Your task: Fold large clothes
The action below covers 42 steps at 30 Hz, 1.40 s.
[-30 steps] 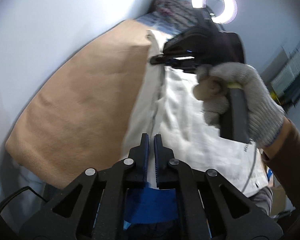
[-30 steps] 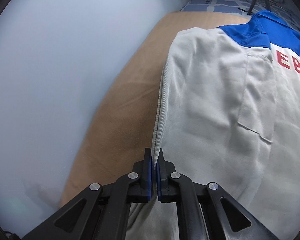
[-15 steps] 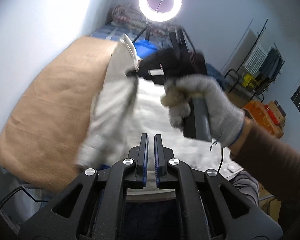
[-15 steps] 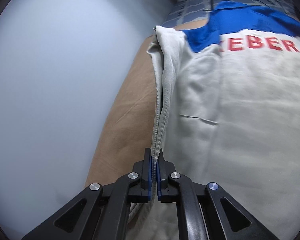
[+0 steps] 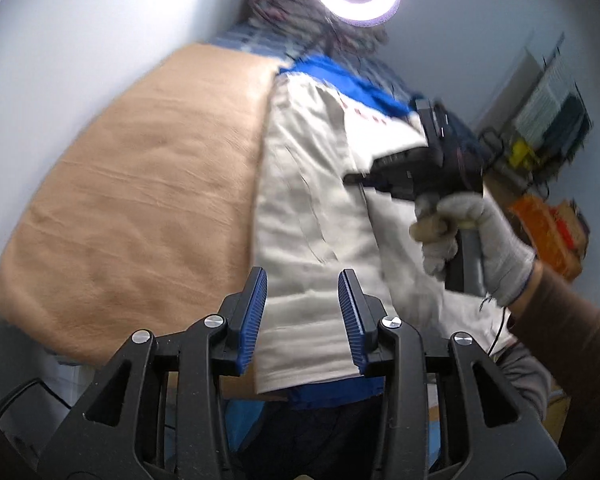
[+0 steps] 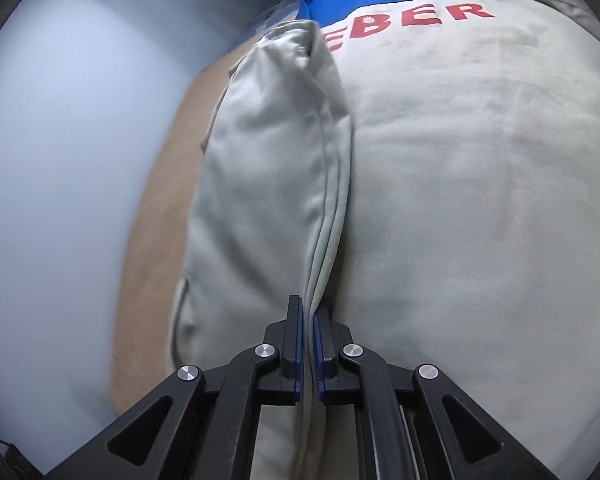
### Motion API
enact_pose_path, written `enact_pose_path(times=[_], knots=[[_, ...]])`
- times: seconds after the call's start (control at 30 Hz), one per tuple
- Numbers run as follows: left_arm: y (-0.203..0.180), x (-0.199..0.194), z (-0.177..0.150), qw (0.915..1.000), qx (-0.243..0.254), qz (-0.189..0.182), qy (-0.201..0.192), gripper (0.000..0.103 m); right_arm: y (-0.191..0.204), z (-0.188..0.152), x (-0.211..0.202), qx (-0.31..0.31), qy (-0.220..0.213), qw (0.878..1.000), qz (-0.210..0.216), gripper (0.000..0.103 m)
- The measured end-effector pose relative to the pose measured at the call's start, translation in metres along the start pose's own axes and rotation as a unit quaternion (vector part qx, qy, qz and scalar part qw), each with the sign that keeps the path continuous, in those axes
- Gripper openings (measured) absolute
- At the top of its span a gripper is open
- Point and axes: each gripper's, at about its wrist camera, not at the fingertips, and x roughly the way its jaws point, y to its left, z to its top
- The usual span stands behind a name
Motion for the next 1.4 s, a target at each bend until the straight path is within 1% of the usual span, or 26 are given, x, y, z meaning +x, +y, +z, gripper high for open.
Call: enact_pose_path(times=[0.1,0.13,0.17,0.2,0.3,0.37,0.43,0.53,0.63,0.67,0.8,0.87,0.93,1.0,1.03,1.1,1.13,1.17,1.23,1.3,1.33,1.37,1.4], knots=[[-0.019,0.019,-0.005,0.9995,0.031,0.006,0.011,0.037,0.008,-0.002,-0.004,-0.022,-0.004,1.000,-0.018,0.008],[-0.025,0.022,-0.007,0.9992,0.037,0.004,0.014,0.037,0.013,-0.002,-0.007,-0.036,-0.006,0.999,-0.030,0.011],[-0.030,0.027,-0.007,0.9989,0.043,0.001,0.017,0.037,0.016,-0.005,-0.012,-0.043,-0.010,0.998,-0.038,0.019],[-0.032,0.031,-0.009,0.9986,0.049,0.002,0.019,0.037,0.022,-0.005,-0.021,-0.059,-0.026,0.997,-0.049,0.020],[-0.040,0.042,-0.010,0.9979,0.060,0.005,0.023,0.037,0.042,-0.011,-0.053,-0.097,-0.080,0.991,-0.047,0.021],[-0.040,0.045,-0.015,0.9977,0.063,0.007,0.025,0.037,0.054,-0.002,-0.067,-0.113,-0.108,0.987,-0.028,0.021],[-0.041,0.046,-0.019,0.9974,0.066,0.010,0.025,0.037,0.065,0.010,-0.073,-0.130,-0.129,0.983,-0.014,0.021],[-0.038,0.049,-0.022,0.9976,0.064,0.012,0.021,0.037,0.088,0.037,-0.062,-0.162,-0.141,0.976,-0.022,0.021],[-0.035,0.050,-0.023,0.9977,0.065,0.011,0.014,0.037,0.104,0.065,-0.040,-0.190,-0.143,0.971,-0.031,0.020],[-0.033,0.052,-0.022,0.9978,0.064,0.006,0.015,0.037,0.109,0.076,-0.027,-0.197,-0.141,0.970,-0.035,0.019],[-0.023,0.059,-0.020,0.9983,0.051,-0.006,0.029,0.037,0.116,0.106,0.003,-0.210,-0.135,0.967,-0.046,0.019],[-0.015,0.064,-0.020,0.9985,0.038,-0.013,0.039,0.037,0.113,0.124,0.020,-0.207,-0.131,0.968,-0.055,0.019],[-0.009,0.070,-0.021,0.9982,0.023,-0.017,0.052,0.037,0.106,0.135,0.033,-0.204,-0.129,0.968,-0.072,0.019],[-0.005,0.078,-0.025,0.9975,0.016,-0.018,0.067,0.037,0.088,0.146,0.051,-0.189,-0.118,0.970,-0.100,0.018],[-0.006,0.081,-0.027,0.9973,0.024,-0.013,0.069,0.037,0.077,0.150,0.059,-0.179,-0.107,0.972,-0.108,0.015],[-0.014,0.084,-0.031,0.9961,0.058,0.004,0.067,0.037,0.057,0.150,0.076,-0.169,-0.082,0.974,-0.125,0.012],[-0.020,0.085,-0.033,0.9944,0.082,0.017,0.064,0.037,0.052,0.147,0.077,-0.173,-0.093,0.974,-0.112,0.012],[-0.024,0.085,-0.035,0.9936,0.093,0.024,0.060,0.037,0.049,0.146,0.075,-0.170,-0.101,0.975,-0.106,0.012],[-0.024,0.084,-0.035,0.9940,0.089,0.022,0.059,0.037,0.051,0.145,0.073,-0.173,-0.096,0.974,-0.112,0.012],[-0.020,0.076,-0.032,0.9959,0.072,0.006,0.055,0.037,0.058,0.145,0.068,-0.178,-0.085,0.972,-0.129,0.013],[-0.019,0.070,-0.032,0.9967,0.066,-0.001,0.048,0.037,0.062,0.143,0.062,-0.178,-0.086,0.972,-0.124,0.017],[-0.018,0.064,-0.031,0.9974,0.061,-0.007,0.038,0.037,0.067,0.137,0.053,-0.179,-0.090,0.974,-0.109,0.017],[-0.019,0.057,-0.031,0.9978,0.060,-0.013,0.026,0.037,0.074,0.129,0.045,-0.185,-0.093,0.975,-0.084,0.017]])
